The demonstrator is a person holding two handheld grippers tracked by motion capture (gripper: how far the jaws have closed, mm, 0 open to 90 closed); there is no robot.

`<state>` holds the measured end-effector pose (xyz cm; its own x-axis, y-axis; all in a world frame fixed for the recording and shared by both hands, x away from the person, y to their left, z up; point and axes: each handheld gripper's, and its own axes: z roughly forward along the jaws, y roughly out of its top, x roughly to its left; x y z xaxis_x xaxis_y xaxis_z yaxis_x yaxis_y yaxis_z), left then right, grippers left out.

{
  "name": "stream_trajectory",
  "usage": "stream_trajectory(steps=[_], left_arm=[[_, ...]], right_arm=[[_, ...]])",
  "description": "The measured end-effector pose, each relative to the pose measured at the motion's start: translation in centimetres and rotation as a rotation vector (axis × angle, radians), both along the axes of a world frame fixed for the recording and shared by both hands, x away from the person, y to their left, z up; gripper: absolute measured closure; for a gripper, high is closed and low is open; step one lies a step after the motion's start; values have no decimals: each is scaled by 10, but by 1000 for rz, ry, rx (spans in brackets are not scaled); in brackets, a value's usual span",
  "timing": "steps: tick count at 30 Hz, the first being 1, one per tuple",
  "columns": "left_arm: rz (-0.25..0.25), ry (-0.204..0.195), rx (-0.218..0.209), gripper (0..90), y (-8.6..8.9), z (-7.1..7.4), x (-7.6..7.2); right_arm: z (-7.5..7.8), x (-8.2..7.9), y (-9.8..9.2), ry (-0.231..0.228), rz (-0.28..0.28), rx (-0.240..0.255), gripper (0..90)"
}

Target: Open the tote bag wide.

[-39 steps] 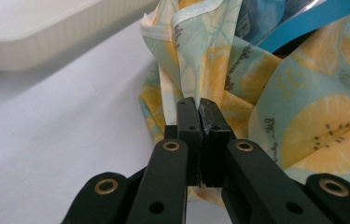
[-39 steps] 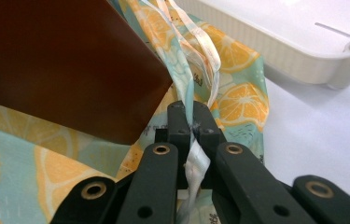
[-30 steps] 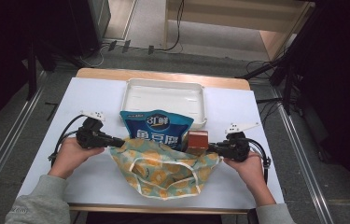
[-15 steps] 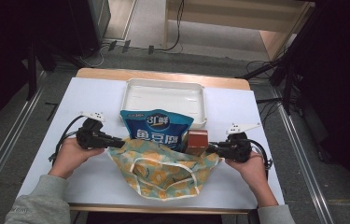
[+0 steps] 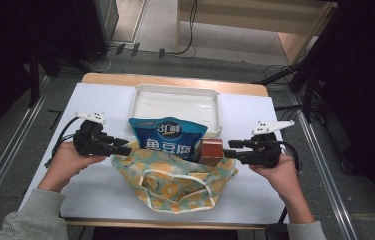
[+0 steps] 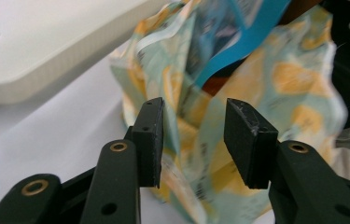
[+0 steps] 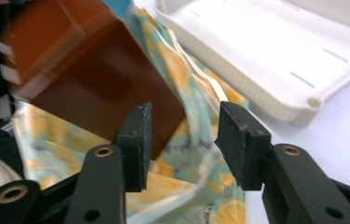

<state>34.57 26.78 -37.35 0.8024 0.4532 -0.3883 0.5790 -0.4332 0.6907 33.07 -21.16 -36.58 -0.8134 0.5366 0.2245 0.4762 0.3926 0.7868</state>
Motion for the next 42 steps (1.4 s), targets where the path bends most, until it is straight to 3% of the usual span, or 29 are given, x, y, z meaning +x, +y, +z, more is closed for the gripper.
stream_trajectory(steps=[4,8,14,21,25,32,35,37,42], left_arm=[[-40,-16,-11,542,-9,11,-8],[-57,-12,-2,494,-17,12,-10],[-79,-2,35,445,-29,-2,-11],[-82,1,39,458,-32,-15,-15],[-86,0,46,533,-32,-20,-17],[-67,23,61,815,-29,-26,-21],[-64,33,53,872,-28,-28,-21],[-62,36,52,899,-28,-28,-21],[-69,64,43,900,-29,-32,-21]], right_arm=[[10,-12,3,-10,28,2,607],[8,-20,2,-13,44,14,610],[-12,-27,6,13,71,8,566],[-31,-30,14,27,106,-7,510],[-41,-30,21,35,127,-24,489],[-52,-33,27,34,136,-44,529],[-55,-33,27,16,128,-63,596],[-57,-33,27,31,131,-70,620],[-64,-31,30,57,123,-96,799]])
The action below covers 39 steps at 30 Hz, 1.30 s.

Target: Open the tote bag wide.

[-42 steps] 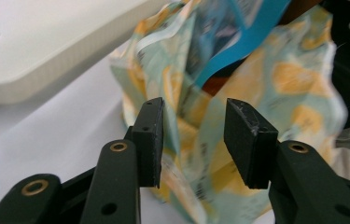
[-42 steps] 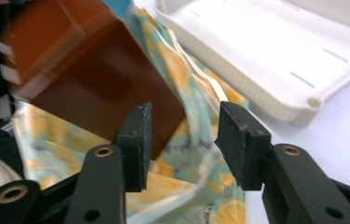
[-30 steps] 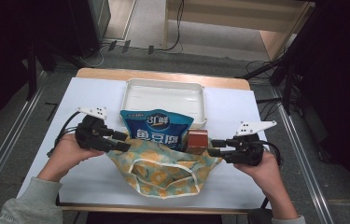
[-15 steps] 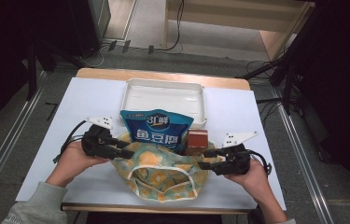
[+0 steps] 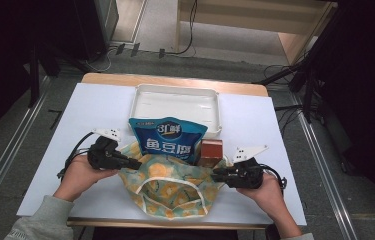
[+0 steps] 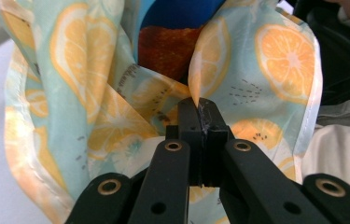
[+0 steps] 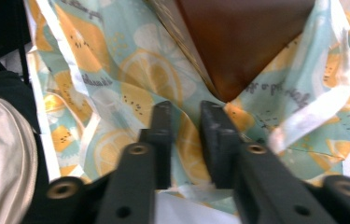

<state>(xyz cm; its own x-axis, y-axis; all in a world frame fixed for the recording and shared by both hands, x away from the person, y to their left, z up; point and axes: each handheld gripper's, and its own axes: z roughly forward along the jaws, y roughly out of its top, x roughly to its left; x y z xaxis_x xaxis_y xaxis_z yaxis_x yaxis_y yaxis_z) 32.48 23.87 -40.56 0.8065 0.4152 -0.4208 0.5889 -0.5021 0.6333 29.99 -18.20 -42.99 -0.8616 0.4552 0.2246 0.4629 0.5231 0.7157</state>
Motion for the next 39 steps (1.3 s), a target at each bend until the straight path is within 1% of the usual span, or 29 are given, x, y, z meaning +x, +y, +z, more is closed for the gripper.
stream_trajectory(steps=[2,3,5,7,8,12,13,15,18,21,23,24,25,28,30,31,32,34,37,39], left_arm=[[-7,5,-6,900,1,-1,0],[-4,5,-11,900,1,-1,-1],[-5,6,-13,900,2,0,-2],[-7,7,-20,900,3,0,-4],[-2,0,-20,900,5,1,-6],[7,-1,-28,900,7,2,-10],[11,-11,-25,900,9,2,-12],[14,-16,-34,900,11,1,-15],[19,-25,-39,900,12,-1,-20],[14,-34,-30,900,12,-2,-22],[19,-37,-48,900,13,-4,-25],[18,-34,-50,900,14,-5,-25],[24,-39,-51,900,14,-4,-26],[33,-51,-61,900,16,0,-30],[28,-47,-66,900,17,1,-31],[26,-48,-62,900,17,2,-32],[28,-42,-70,900,19,1,-33],[29,-35,-85,900,20,0,-34],[14,-23,-79,900,19,-3,-36],[16,-19,-79,900,19,-3,-35]], right_arm=[[-2,2,0,12,7,-2,877],[-2,2,-1,22,1,-2,900],[-2,3,-1,52,-8,3,900],[-3,3,-1,57,-9,5,900],[-2,2,-2,70,-14,7,900],[-1,0,-4,74,-11,7,900],[0,-1,-3,74,-7,6,900],[1,-3,-4,70,-5,8,900],[-1,-6,-4,75,-1,10,900],[-3,-7,-4,78,-6,11,900],[-5,-9,-6,63,-7,29,900],[-6,-9,-6,58,-2,35,900],[-7,-10,-7,53,-4,40,900],[-8,-11,-6,48,-2,45,900],[-7,-12,-6,54,-3,45,900],[-6,-12,-7,50,5,49,900],[-6,-13,-7,48,9,54,900],[-7,-13,-6,53,15,48,900],[-9,-14,-5,56,24,39,900],[-7,-13,-5,59,27,49,900]])
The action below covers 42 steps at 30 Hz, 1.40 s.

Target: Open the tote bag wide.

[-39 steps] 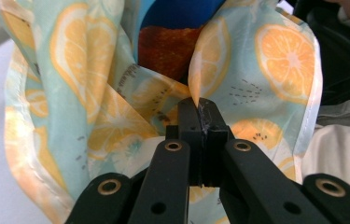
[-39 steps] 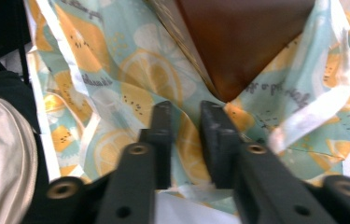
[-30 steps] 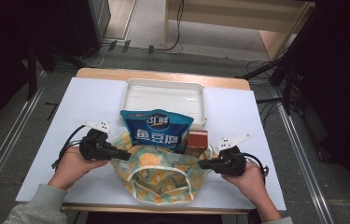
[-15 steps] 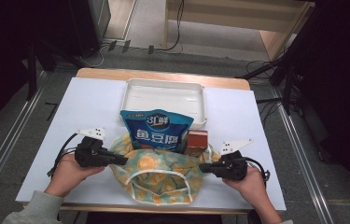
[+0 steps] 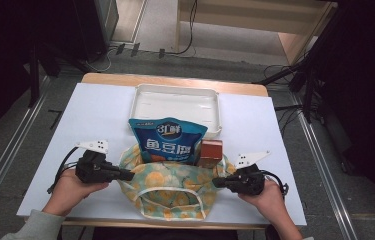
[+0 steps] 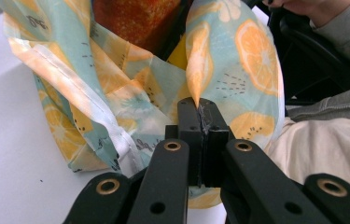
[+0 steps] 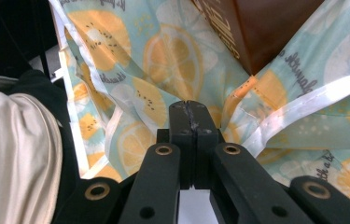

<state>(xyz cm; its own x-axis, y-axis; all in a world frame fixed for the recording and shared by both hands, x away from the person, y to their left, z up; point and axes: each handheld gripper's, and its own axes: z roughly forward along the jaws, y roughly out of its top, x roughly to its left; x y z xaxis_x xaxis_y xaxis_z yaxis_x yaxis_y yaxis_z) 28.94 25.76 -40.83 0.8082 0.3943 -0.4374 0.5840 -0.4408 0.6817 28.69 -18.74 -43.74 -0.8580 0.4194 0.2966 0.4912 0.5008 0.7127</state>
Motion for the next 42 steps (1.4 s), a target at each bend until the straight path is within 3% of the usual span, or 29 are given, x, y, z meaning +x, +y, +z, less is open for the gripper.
stream_trajectory(steps=[6,9,12,19,22,30,42], left_arm=[[-17,19,-5,900,-4,-3,-3],[-2,32,-10,900,-3,-8,-3],[-10,13,11,900,-5,-9,-5],[3,47,-2,900,-5,-17,-4],[-3,40,11,900,-7,-19,-4],[-8,45,-11,900,-8,-33,0],[-3,59,-3,900,-11,-43,5]], right_arm=[[0,-2,1,10,5,-1,900],[-5,-1,3,31,8,-4,900],[-8,-2,6,20,20,-14,900],[-14,1,9,33,27,-26,900],[-15,1,13,33,35,-45,900],[-22,8,19,48,40,-60,900],[-33,16,23,54,43,-33,900]])
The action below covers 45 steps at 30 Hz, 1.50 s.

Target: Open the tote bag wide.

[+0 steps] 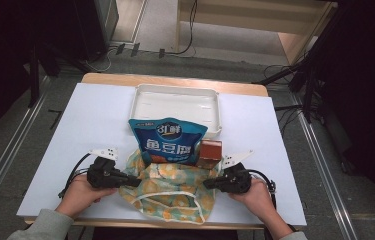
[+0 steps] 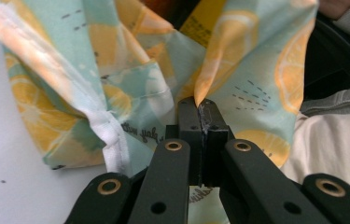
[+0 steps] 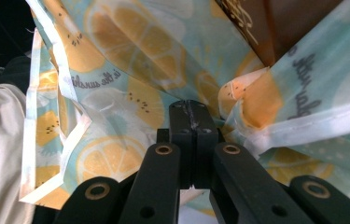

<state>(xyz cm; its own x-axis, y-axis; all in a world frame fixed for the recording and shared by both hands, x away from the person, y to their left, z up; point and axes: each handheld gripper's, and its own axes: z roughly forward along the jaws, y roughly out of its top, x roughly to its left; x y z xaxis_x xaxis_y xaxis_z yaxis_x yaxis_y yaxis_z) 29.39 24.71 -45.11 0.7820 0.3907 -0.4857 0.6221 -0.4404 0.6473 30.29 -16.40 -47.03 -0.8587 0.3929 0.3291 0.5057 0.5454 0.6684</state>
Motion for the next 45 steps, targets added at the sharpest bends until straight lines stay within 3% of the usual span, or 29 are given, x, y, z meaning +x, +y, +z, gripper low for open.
stream_trajectory(steps=[6,9,30,33,37,40,45], left_arm=[[8,-2,1,900,1,-4,2],[12,-25,12,900,3,-5,2],[26,19,9,900,7,-14,4],[25,8,21,888,9,-8,3],[15,-13,6,758,13,3,-2],[11,-36,-4,696,15,13,-3],[-7,-56,17,618,15,30,-9]], right_arm=[[-3,1,1,-4,5,0,900],[-5,1,1,-10,6,-4,900],[-11,2,0,-18,10,-24,900],[-6,-1,-2,-30,14,-27,900],[6,-8,-9,-51,7,-7,869],[14,-11,-15,-60,-8,36,824],[27,-16,-17,-71,-16,64,771]])
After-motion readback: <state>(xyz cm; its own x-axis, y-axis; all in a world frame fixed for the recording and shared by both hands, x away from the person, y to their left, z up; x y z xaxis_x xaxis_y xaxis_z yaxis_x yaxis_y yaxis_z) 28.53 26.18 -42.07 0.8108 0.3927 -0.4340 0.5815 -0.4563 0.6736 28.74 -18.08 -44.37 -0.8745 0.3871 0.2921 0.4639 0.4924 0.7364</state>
